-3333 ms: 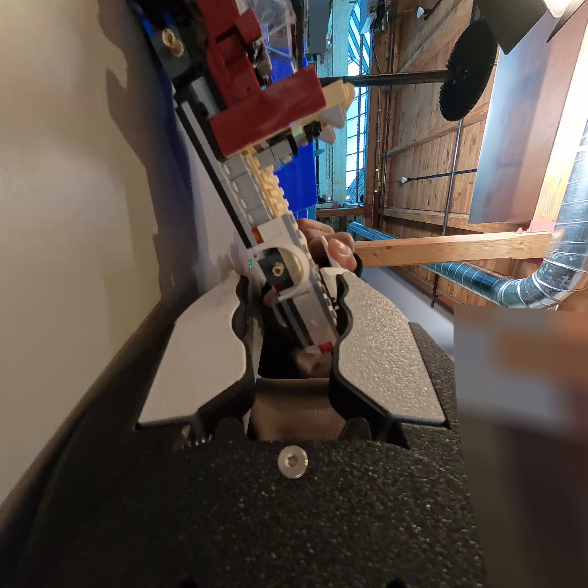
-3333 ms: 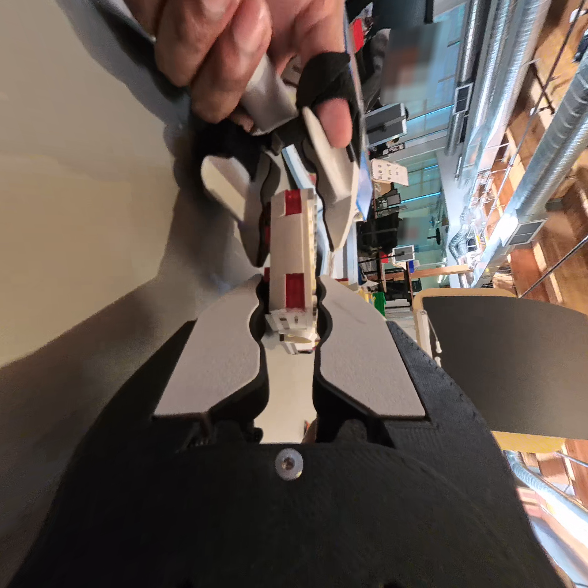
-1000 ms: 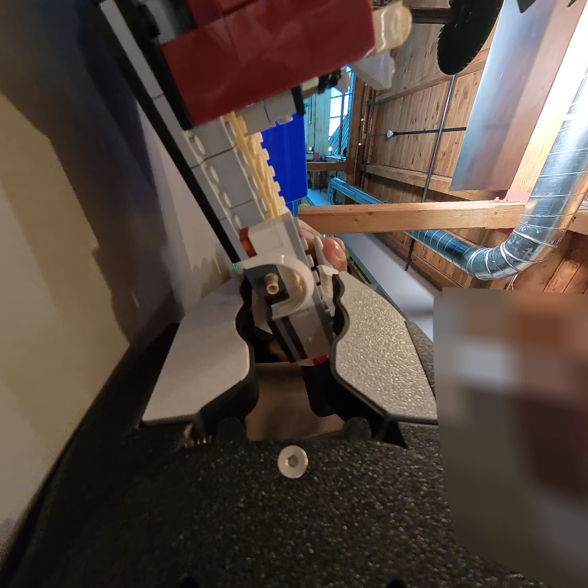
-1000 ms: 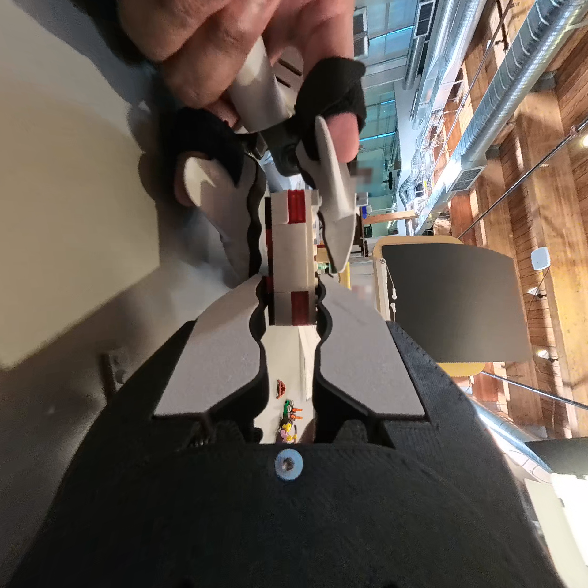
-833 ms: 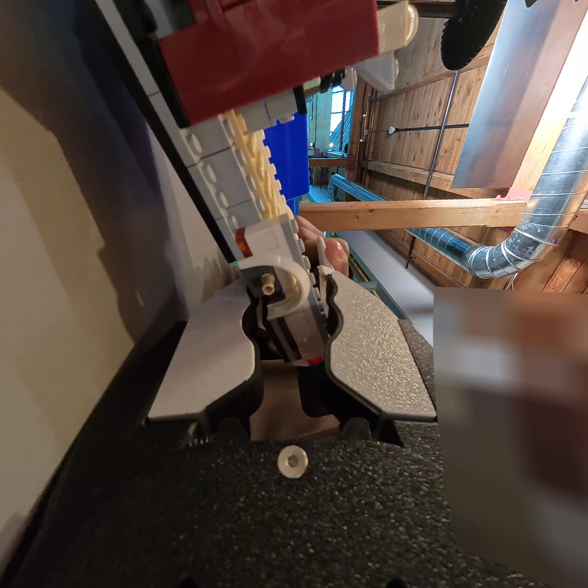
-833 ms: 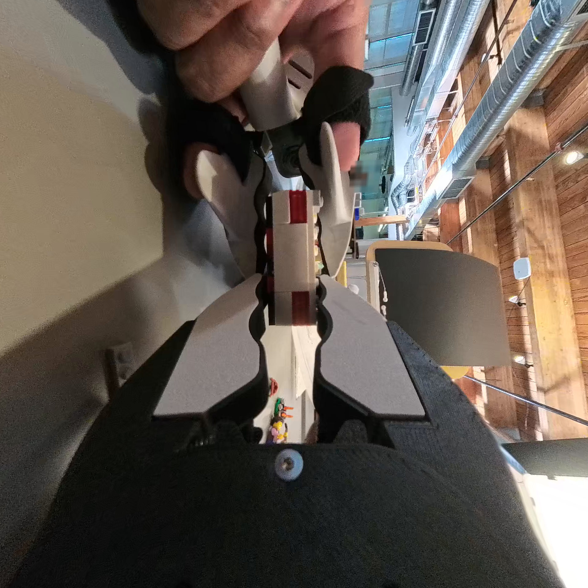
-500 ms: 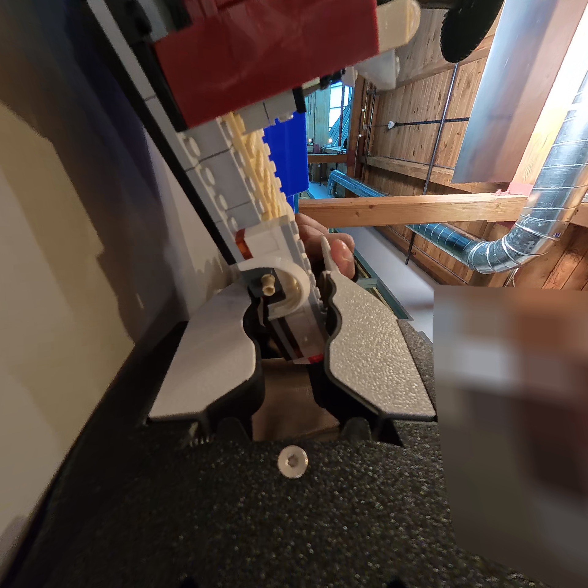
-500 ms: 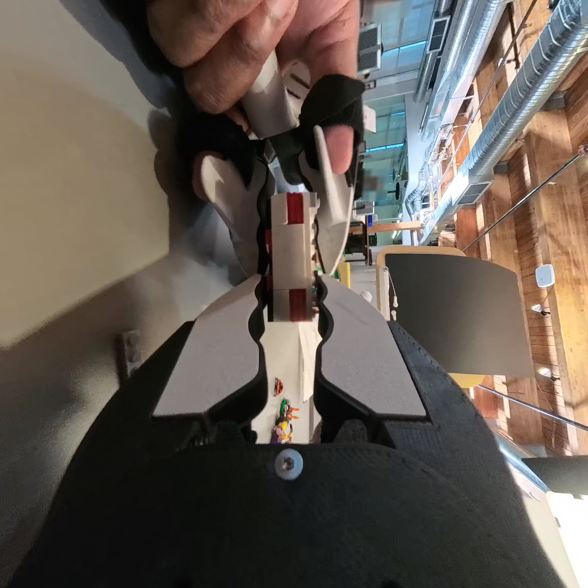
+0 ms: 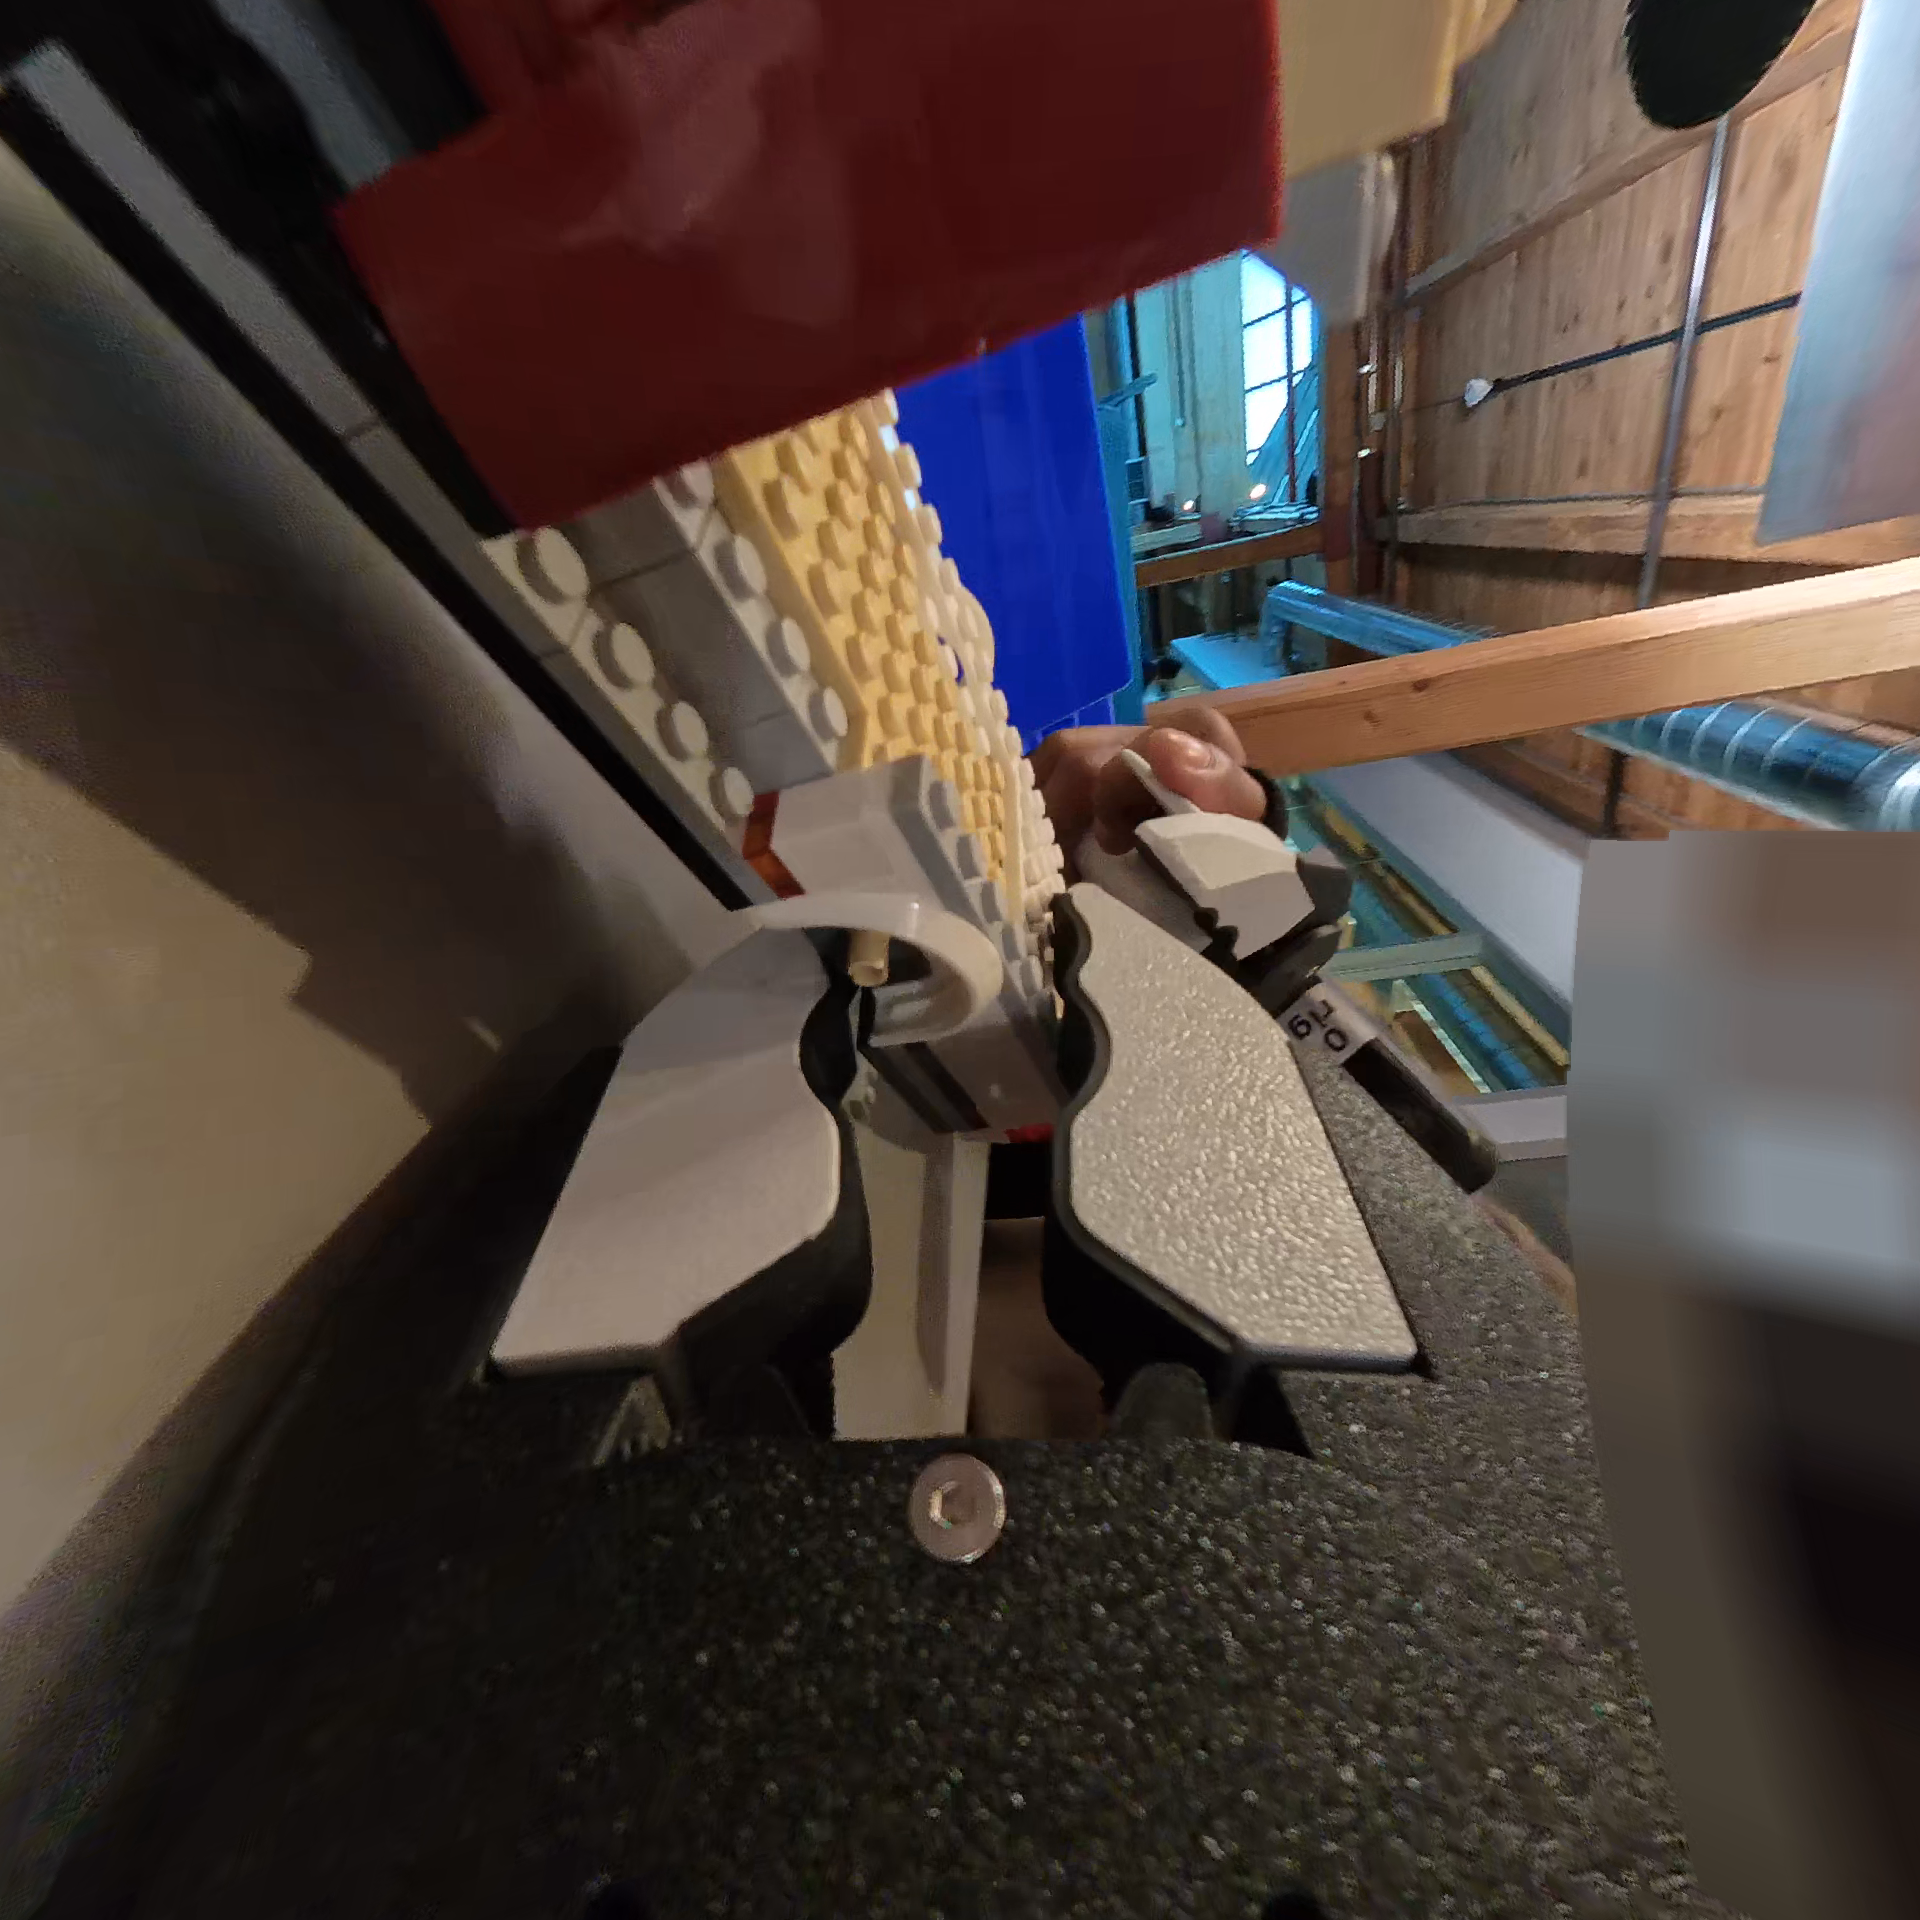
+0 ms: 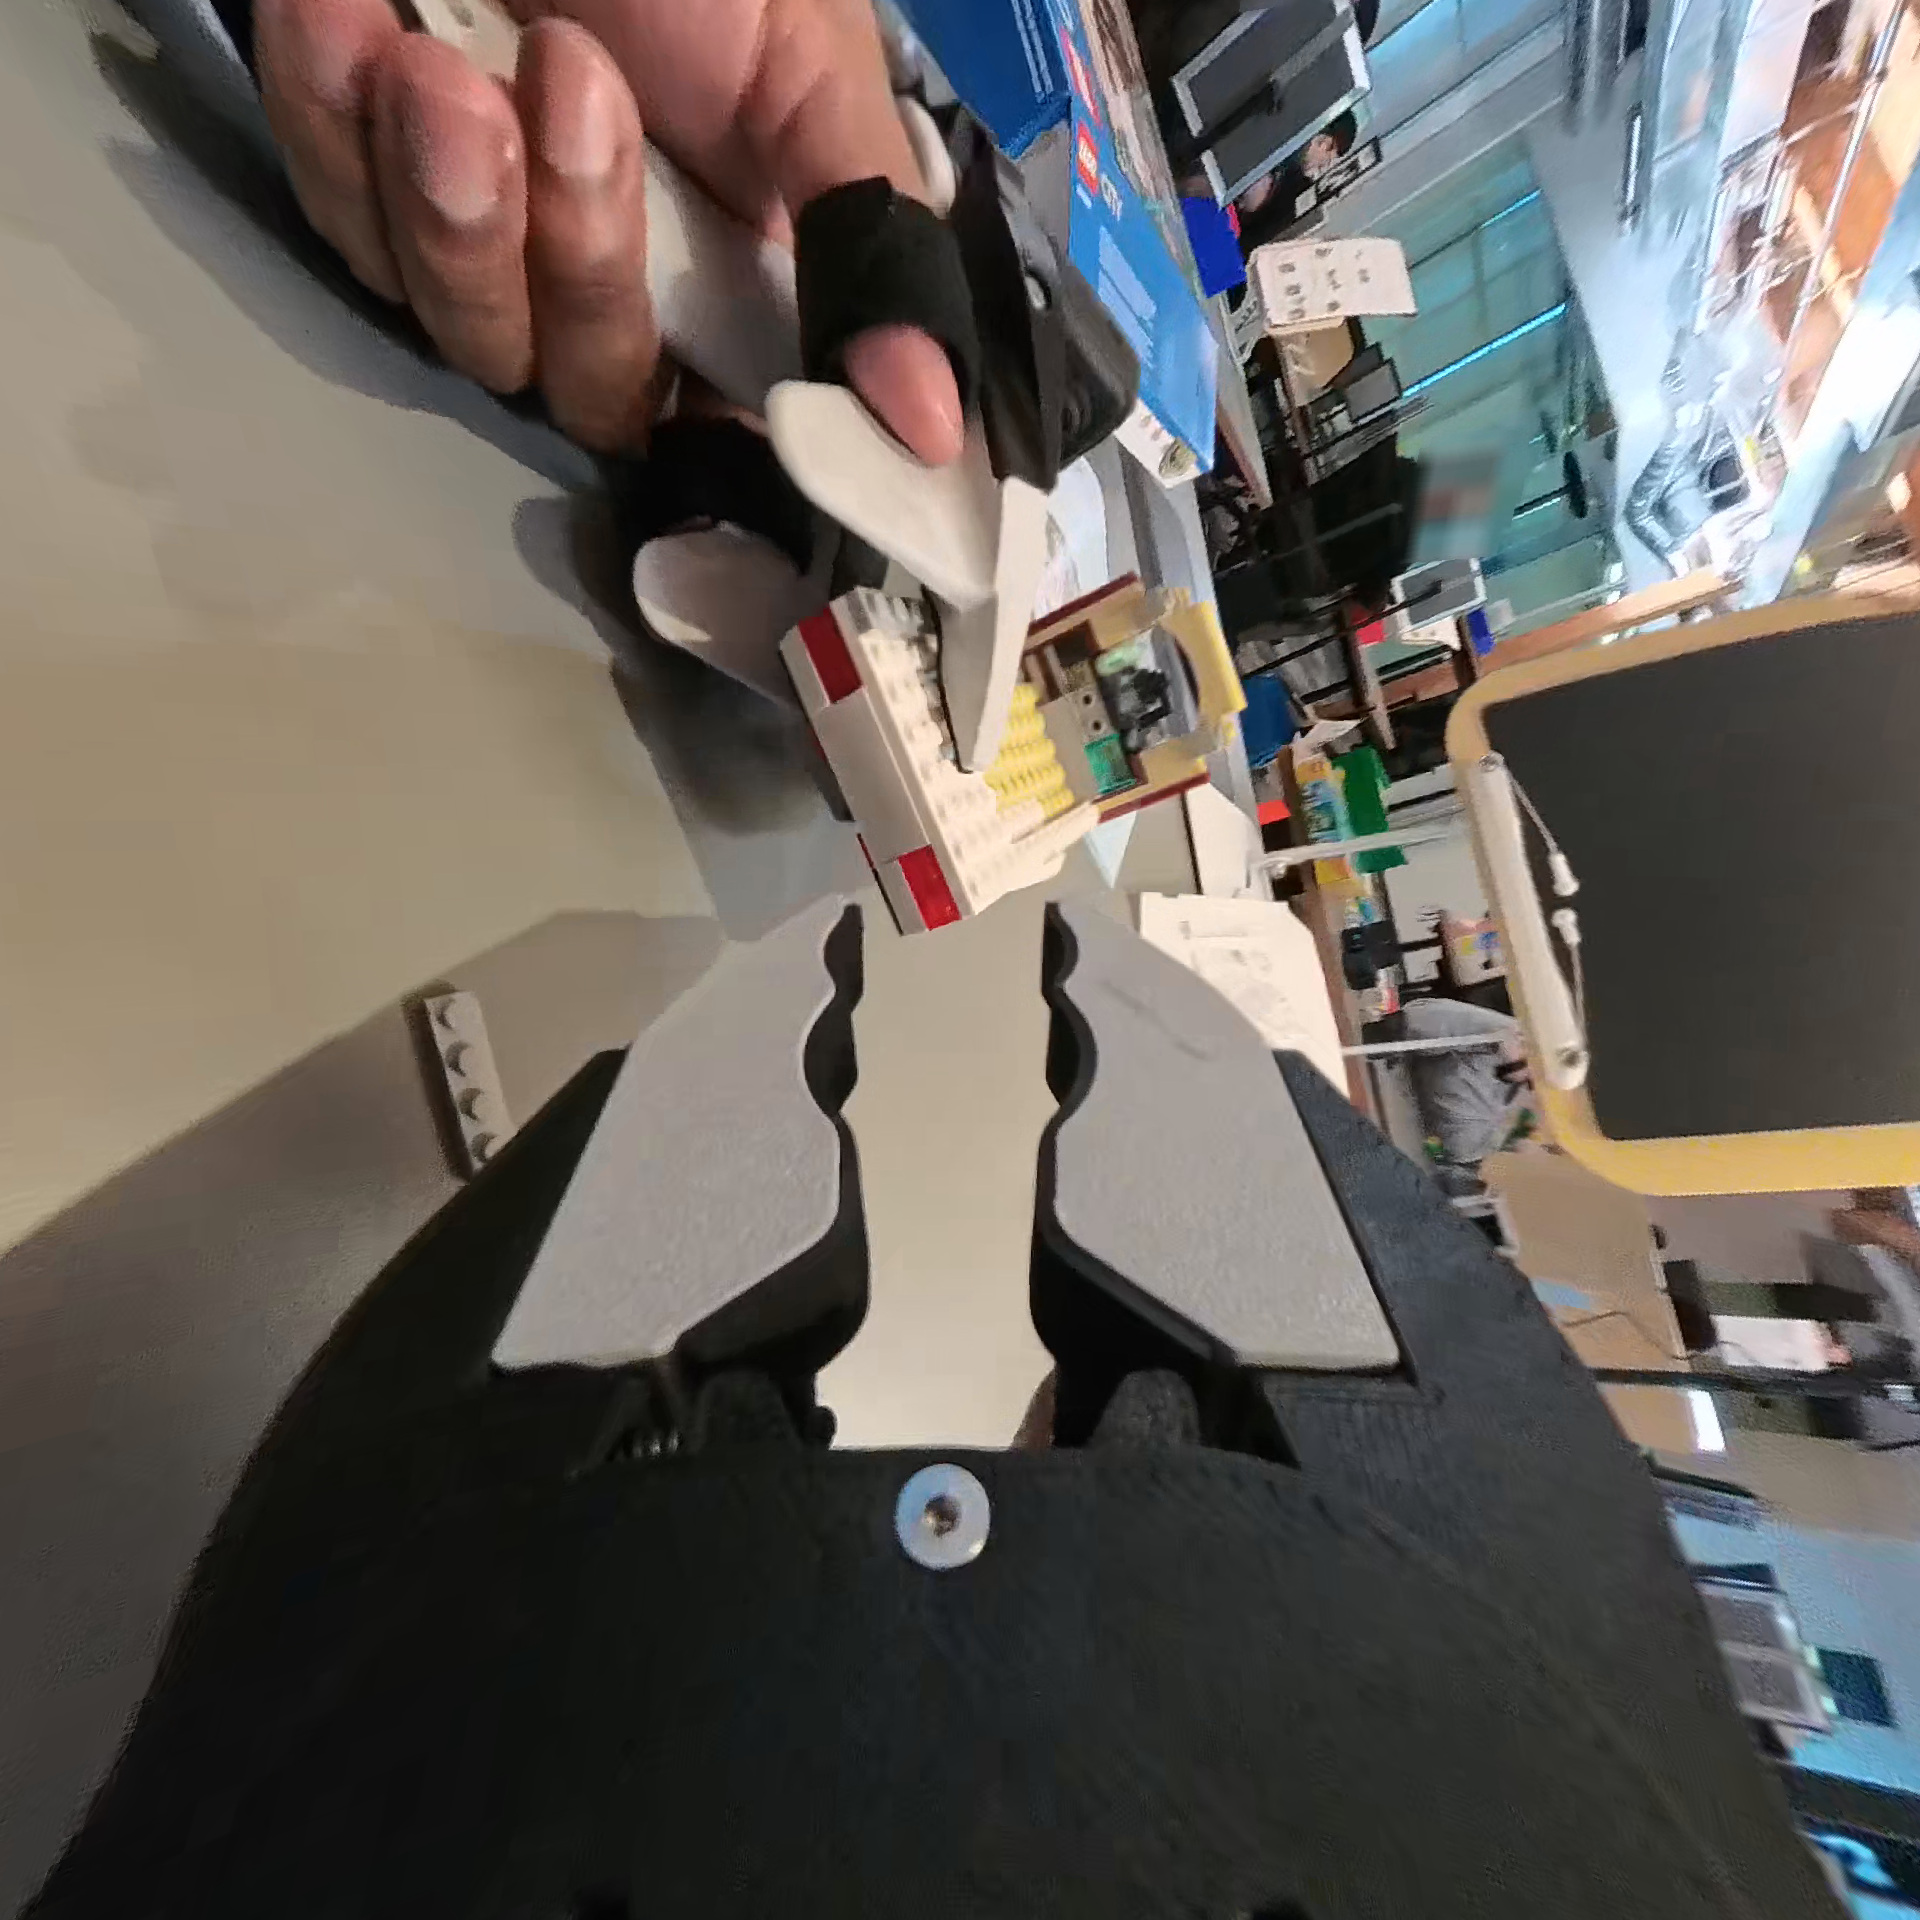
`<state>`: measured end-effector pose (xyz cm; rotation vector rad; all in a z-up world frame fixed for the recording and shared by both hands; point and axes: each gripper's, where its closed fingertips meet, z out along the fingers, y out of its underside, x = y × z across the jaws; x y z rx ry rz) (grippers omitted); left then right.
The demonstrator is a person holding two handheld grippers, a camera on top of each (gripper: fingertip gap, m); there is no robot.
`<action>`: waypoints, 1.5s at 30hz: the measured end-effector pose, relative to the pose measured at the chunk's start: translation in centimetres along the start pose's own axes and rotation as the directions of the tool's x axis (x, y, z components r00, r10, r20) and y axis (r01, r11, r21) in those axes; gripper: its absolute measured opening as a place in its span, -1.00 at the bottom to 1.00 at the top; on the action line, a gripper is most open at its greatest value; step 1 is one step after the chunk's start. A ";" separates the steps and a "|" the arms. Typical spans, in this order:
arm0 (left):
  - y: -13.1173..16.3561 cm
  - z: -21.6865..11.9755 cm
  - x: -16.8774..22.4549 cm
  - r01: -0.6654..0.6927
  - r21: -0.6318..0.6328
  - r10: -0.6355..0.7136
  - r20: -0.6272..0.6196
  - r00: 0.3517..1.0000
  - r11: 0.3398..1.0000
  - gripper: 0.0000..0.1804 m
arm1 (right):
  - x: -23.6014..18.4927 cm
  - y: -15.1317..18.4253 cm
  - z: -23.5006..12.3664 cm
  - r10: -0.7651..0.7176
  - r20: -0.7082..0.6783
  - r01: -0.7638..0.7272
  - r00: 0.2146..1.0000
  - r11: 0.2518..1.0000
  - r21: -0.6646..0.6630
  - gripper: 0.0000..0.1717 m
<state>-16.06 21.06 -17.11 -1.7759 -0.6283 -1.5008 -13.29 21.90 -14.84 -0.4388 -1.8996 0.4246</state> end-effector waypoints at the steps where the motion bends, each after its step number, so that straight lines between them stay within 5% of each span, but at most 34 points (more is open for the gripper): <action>1: 0.0 0.0 -0.1 -0.030 -0.005 0.030 0.020 0.999 1.000 -0.60 | 0.0 0.1 0.0 0.016 0.007 -0.016 1.000 1.000 -0.002 -0.61; 8: 0.2 0.3 0.3 -0.175 -0.050 0.178 0.055 0.982 0.983 -0.60 | -0.6 0.9 0.6 0.157 0.069 -0.155 0.985 0.987 -0.034 -0.55; 16: 0.4 0.3 0.8 -0.171 -0.077 0.172 0.007 0.985 0.982 -0.60 | -1.5 1.4 -0.4 0.211 0.206 -0.205 0.956 0.978 -0.050 -0.57; 21: 0.4 0.3 0.4 -0.132 -0.108 0.135 0.020 0.991 0.985 -0.60 | -3.6 1.2 -2.8 0.401 0.468 -0.399 0.788 0.910 -0.109 -0.62; 26: -0.9 1.2 0.1 -0.085 -0.112 0.086 0.003 0.996 0.990 -0.60 | -6.7 2.0 -3.2 0.401 0.593 -0.345 0.698 0.914 -0.211 -0.61; 30: -1.3 1.7 0.1 -0.095 -0.126 0.094 -0.009 0.996 0.987 -0.60 | -8.0 2.5 -2.6 0.403 0.610 -0.312 0.683 0.915 -0.255 -0.64; 34: -1.4 1.6 0.0 -0.086 -0.120 0.086 -0.011 0.996 0.989 -0.59 | -8.3 2.4 -2.2 0.447 0.617 -0.349 0.648 0.894 -0.282 -0.90; 45: -1.4 1.3 -0.3 -0.085 -0.114 0.086 0.008 0.996 0.990 -0.59 | -6.1 0.7 -1.6 0.423 0.597 -0.390 0.681 0.900 -0.193 -0.91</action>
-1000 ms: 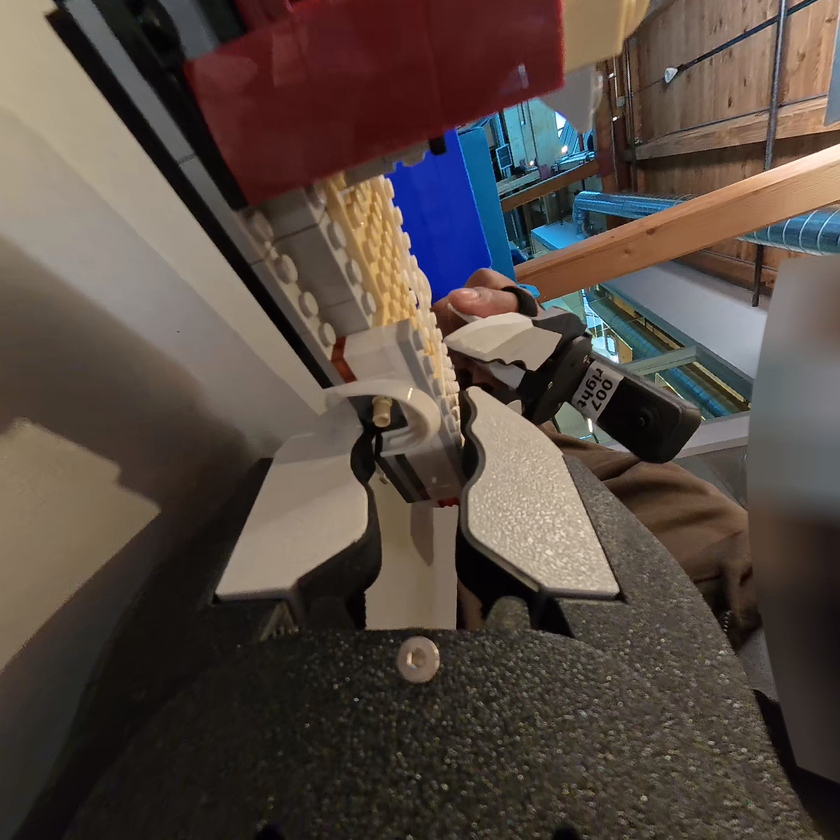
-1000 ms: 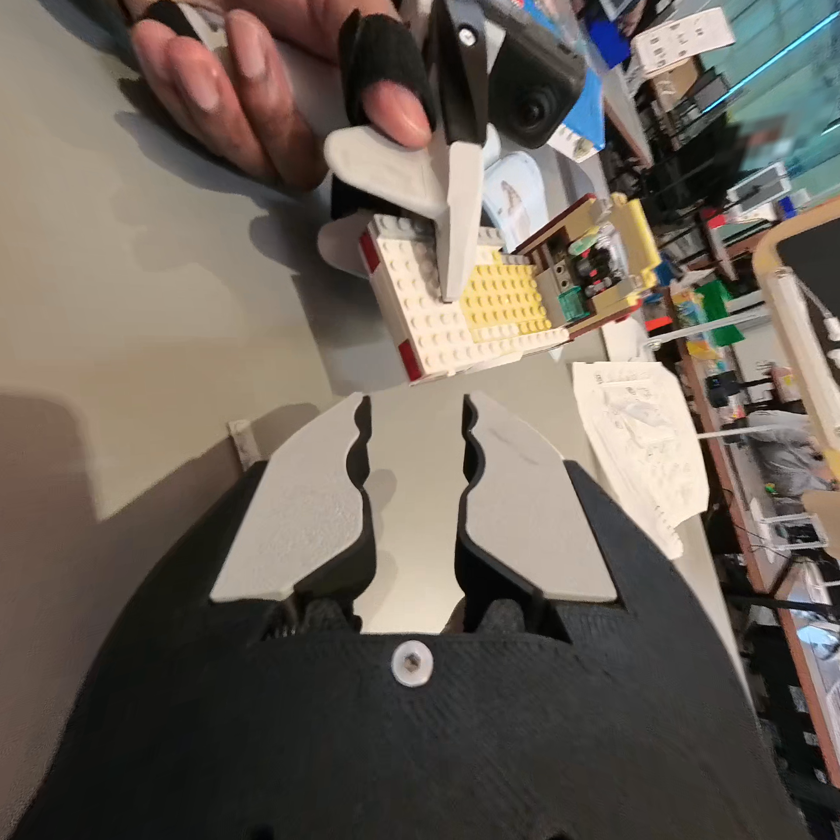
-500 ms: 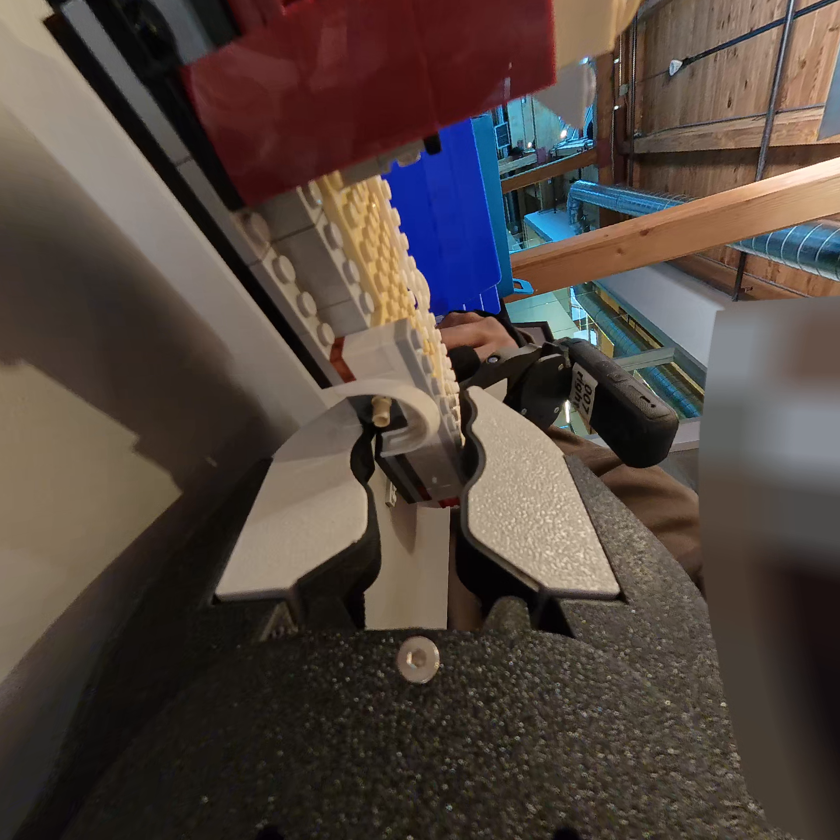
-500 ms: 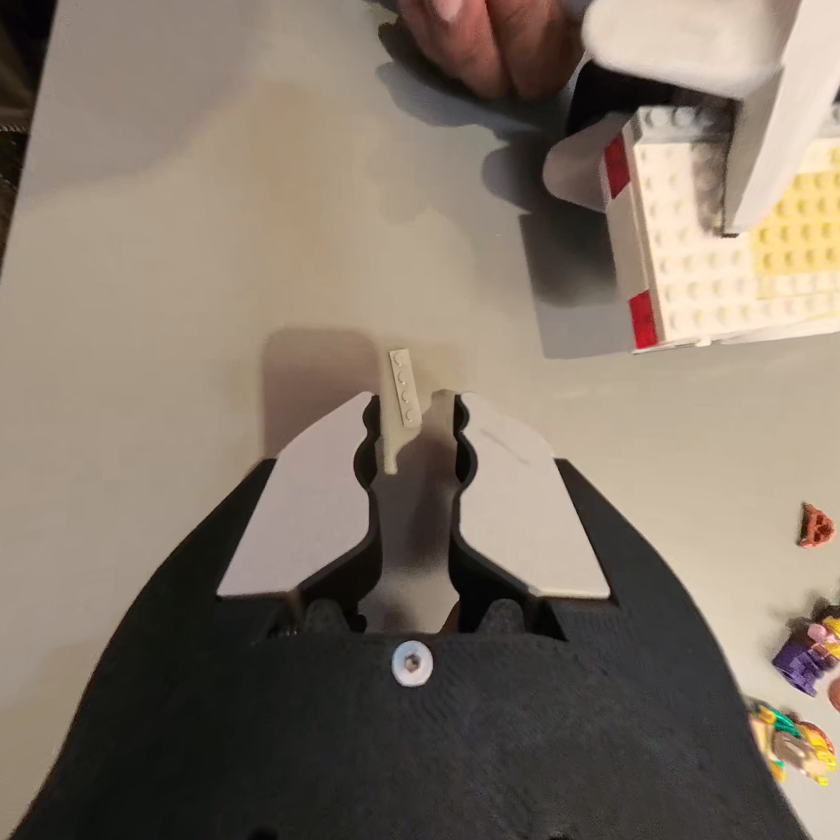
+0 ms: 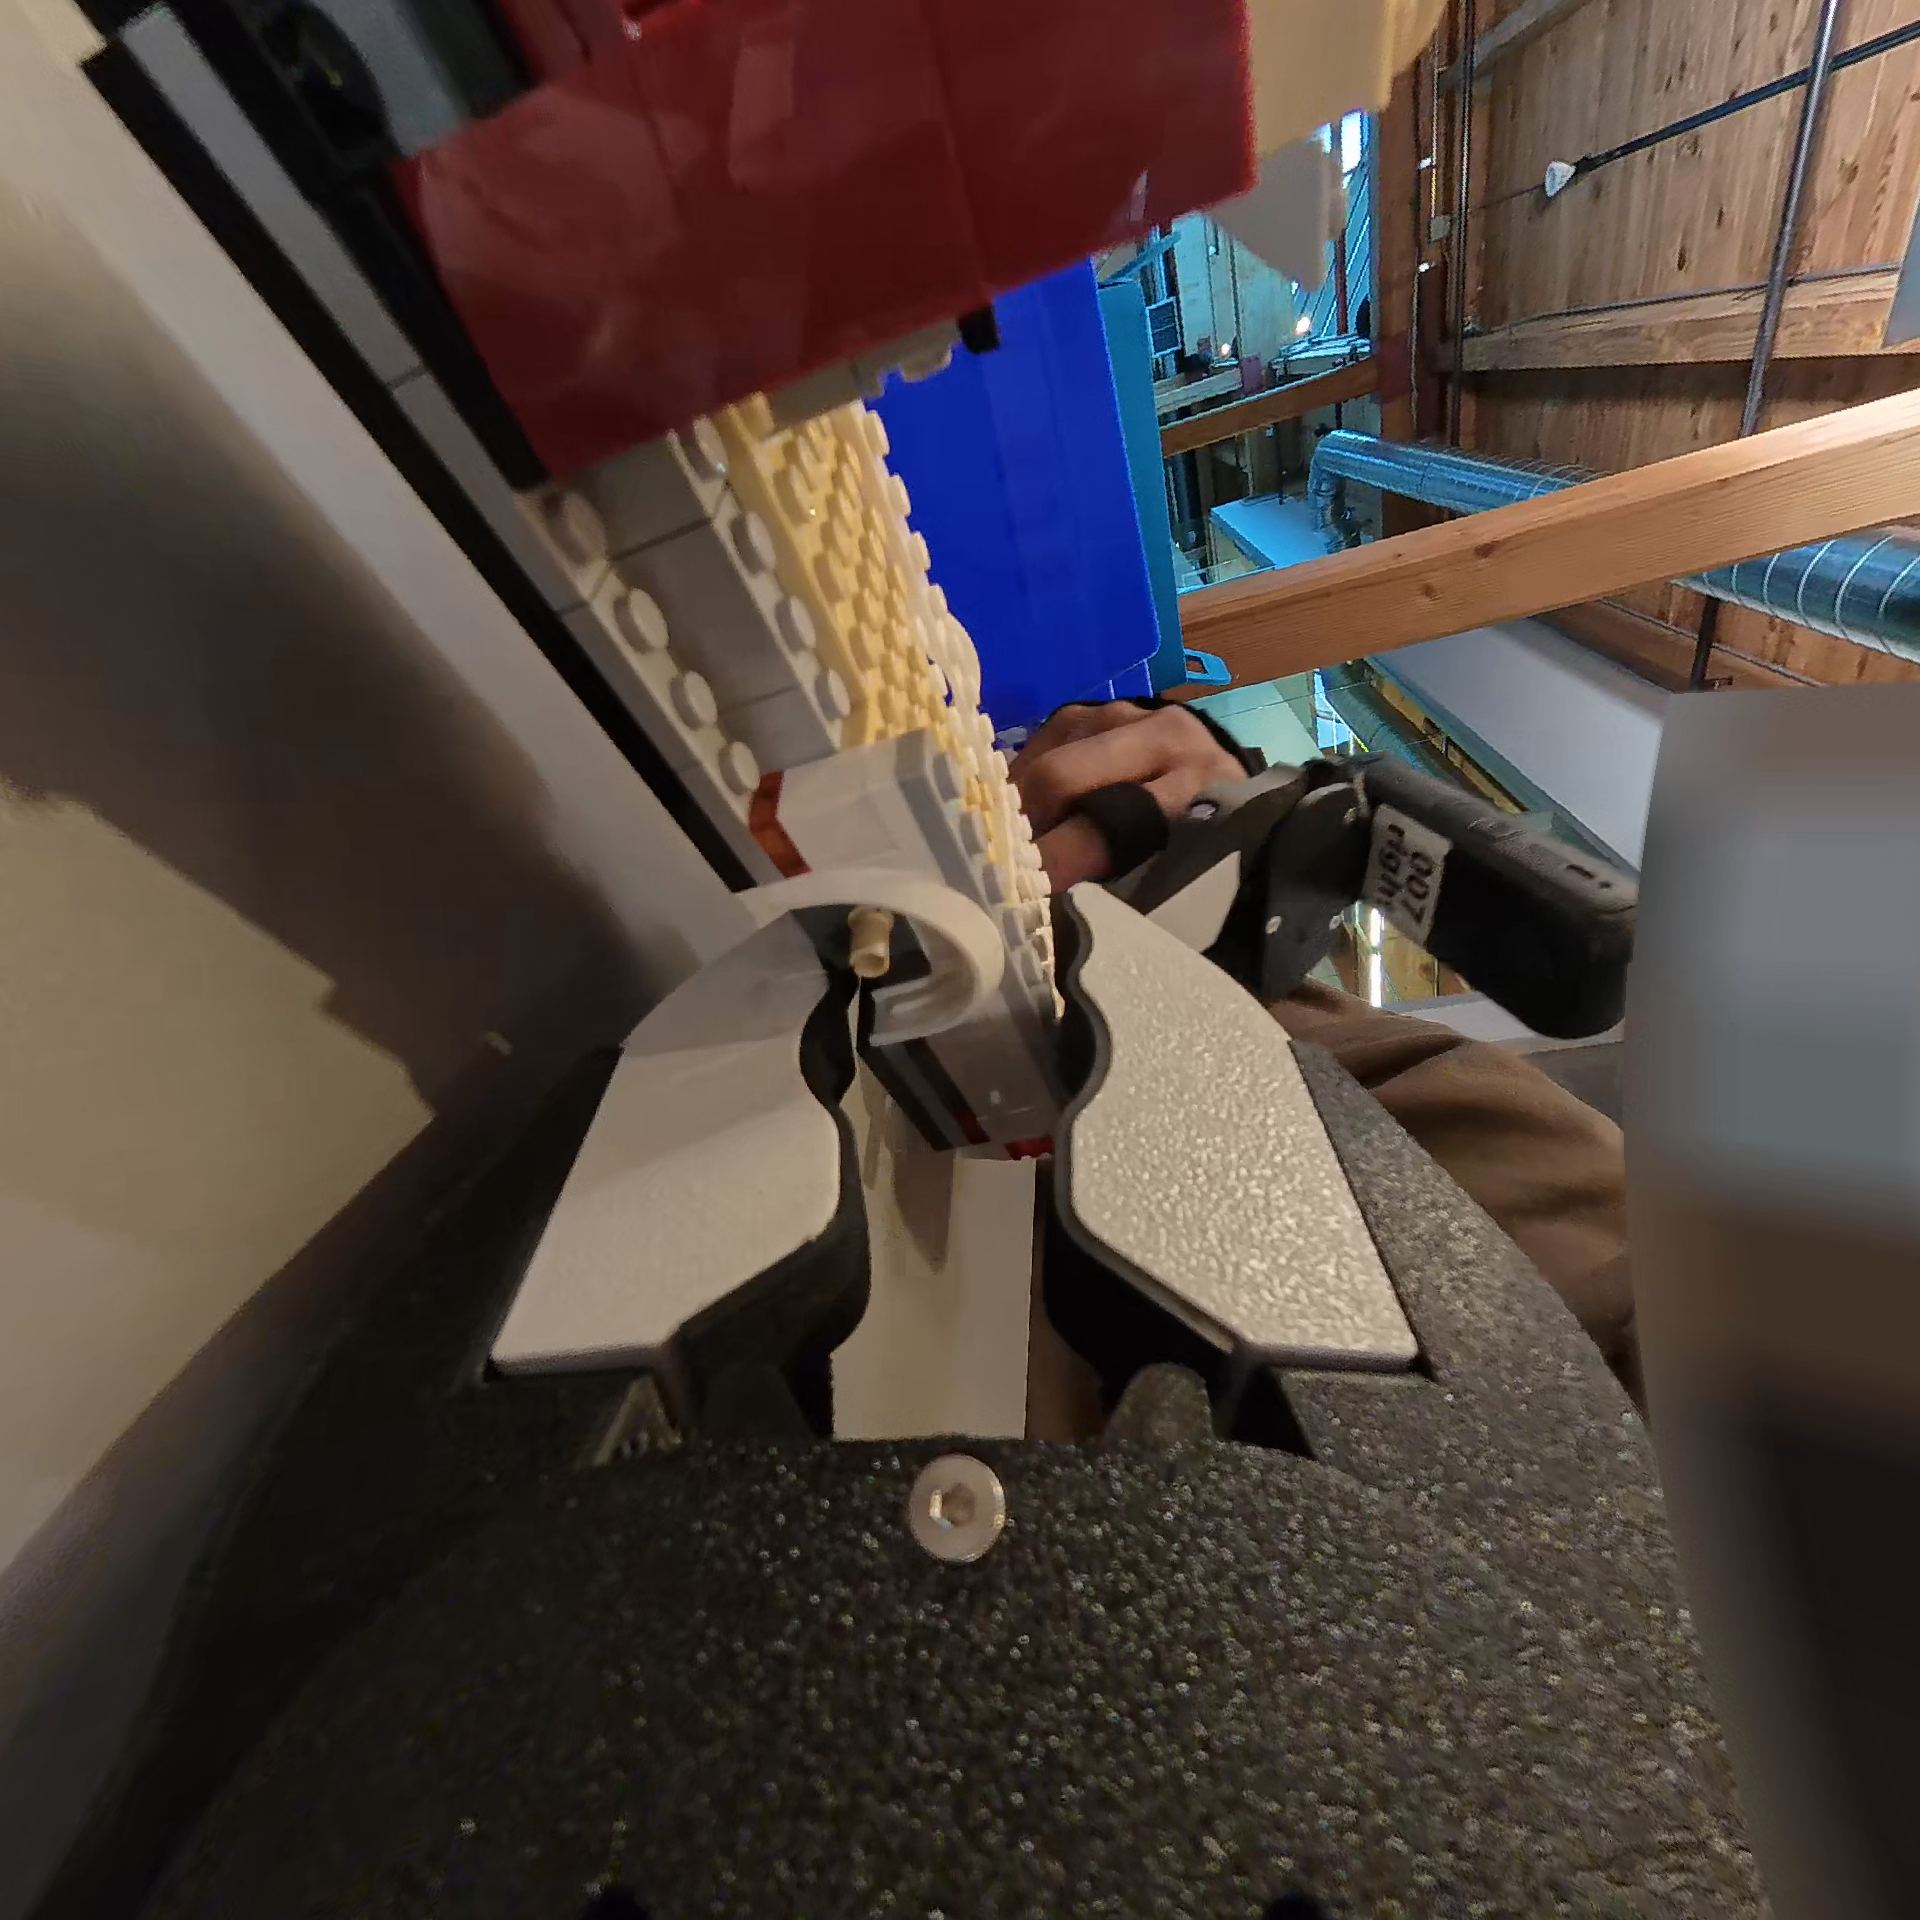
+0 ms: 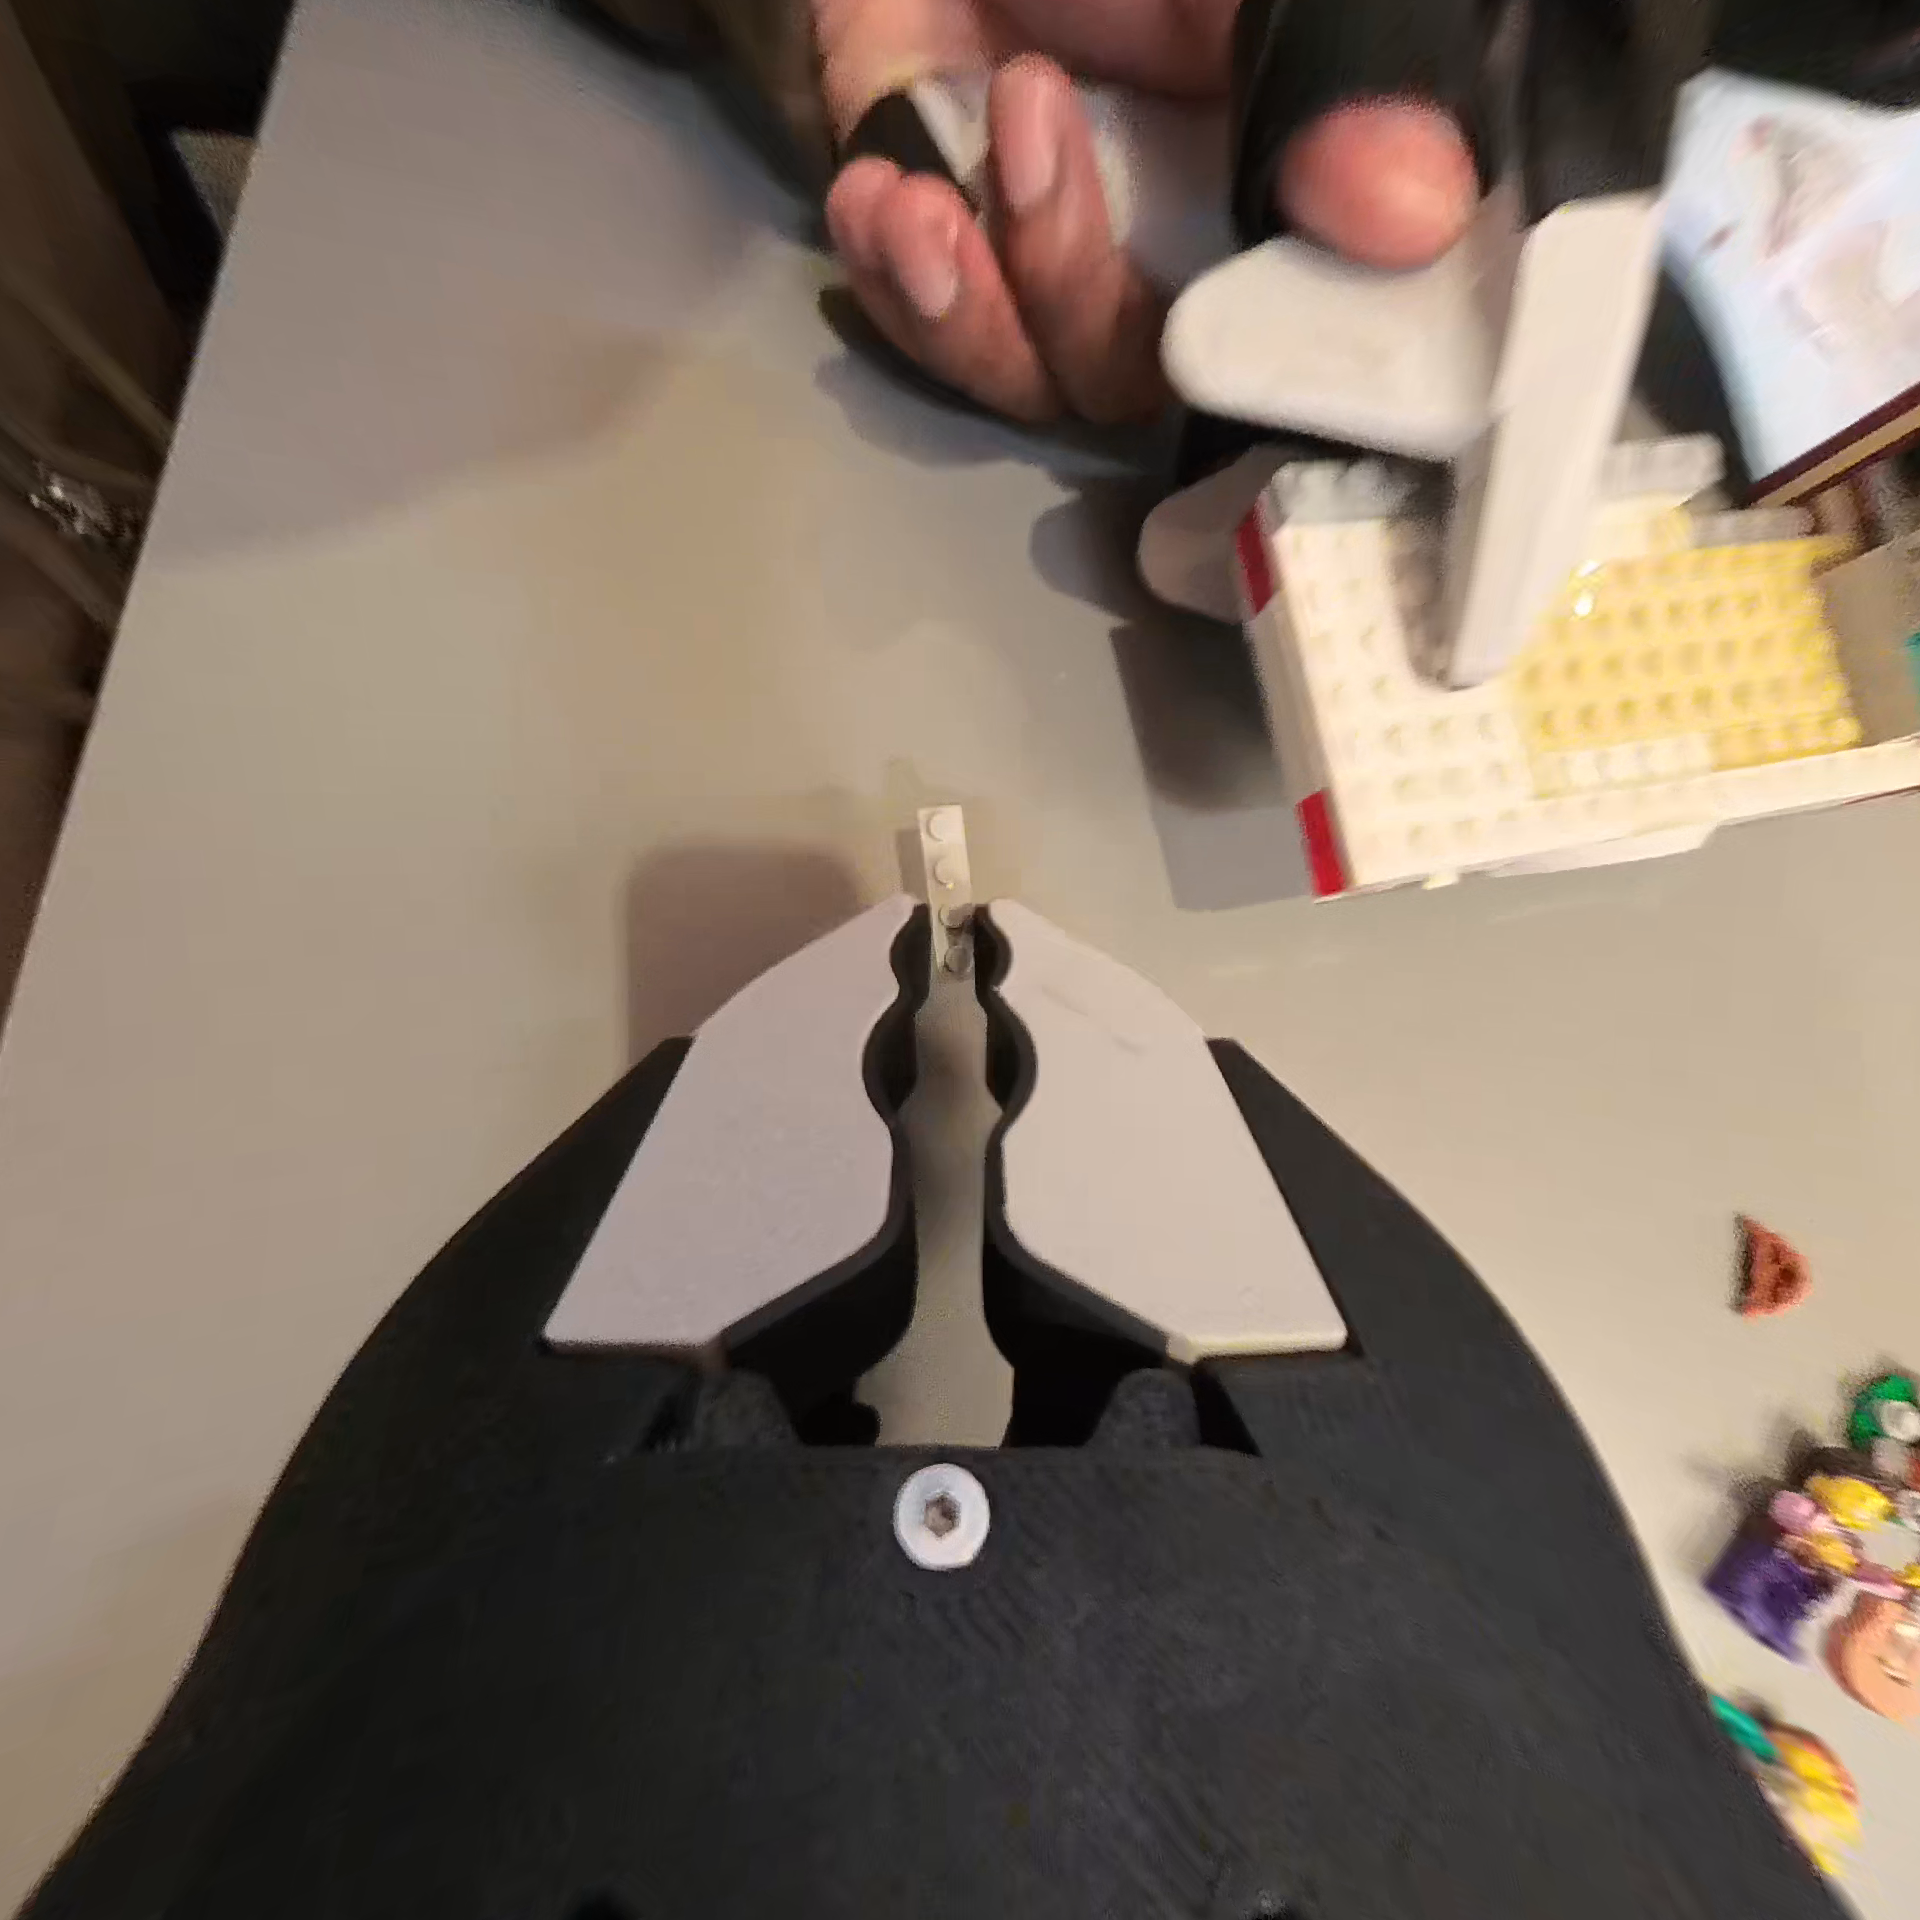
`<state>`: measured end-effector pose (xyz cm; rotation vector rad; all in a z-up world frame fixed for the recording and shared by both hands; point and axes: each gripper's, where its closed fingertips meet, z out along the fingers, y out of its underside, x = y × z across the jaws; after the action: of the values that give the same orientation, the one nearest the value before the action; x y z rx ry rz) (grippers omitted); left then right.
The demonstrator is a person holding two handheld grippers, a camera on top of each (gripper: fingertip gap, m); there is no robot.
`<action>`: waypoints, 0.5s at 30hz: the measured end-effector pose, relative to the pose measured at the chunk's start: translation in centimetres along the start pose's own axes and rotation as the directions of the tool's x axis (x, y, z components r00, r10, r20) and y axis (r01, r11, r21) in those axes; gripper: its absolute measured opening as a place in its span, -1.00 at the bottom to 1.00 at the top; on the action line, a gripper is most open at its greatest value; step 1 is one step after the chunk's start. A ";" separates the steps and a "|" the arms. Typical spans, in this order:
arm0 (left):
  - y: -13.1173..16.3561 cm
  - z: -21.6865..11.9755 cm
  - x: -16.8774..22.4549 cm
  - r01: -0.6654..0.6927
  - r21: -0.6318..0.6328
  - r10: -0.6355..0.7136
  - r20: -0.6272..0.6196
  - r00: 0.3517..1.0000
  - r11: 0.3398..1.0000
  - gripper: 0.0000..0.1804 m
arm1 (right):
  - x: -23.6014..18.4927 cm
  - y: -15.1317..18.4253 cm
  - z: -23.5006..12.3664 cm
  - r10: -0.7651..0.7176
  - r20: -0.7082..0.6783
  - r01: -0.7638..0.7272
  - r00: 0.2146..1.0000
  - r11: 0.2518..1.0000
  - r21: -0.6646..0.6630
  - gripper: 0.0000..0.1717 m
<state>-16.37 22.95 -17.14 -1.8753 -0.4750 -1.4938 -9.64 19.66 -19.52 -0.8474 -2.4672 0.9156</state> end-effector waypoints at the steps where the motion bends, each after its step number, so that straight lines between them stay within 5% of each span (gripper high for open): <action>1: 0.0 0.0 0.0 0.000 0.001 0.000 0.001 1.000 1.000 -0.59 | 0.4 -0.6 -0.4 -0.002 -0.010 0.002 1.000 1.000 0.018 -0.91; 9: 0.1 -0.3 0.3 0.023 0.014 -0.023 -0.031 0.999 1.000 -0.59 | 3.7 -5.3 -1.9 -0.074 -0.047 0.075 0.996 0.997 0.014 -0.91; 15: 0.2 -0.5 0.3 0.029 0.016 -0.028 -0.036 0.999 0.999 -0.59 | 4.9 -5.6 -1.2 -0.083 -0.037 0.082 0.996 0.996 -0.036 -0.91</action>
<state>-16.56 22.41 -16.82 -1.8331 -0.4971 -1.5353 -14.96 20.01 -14.25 -0.7605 -2.4716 0.8230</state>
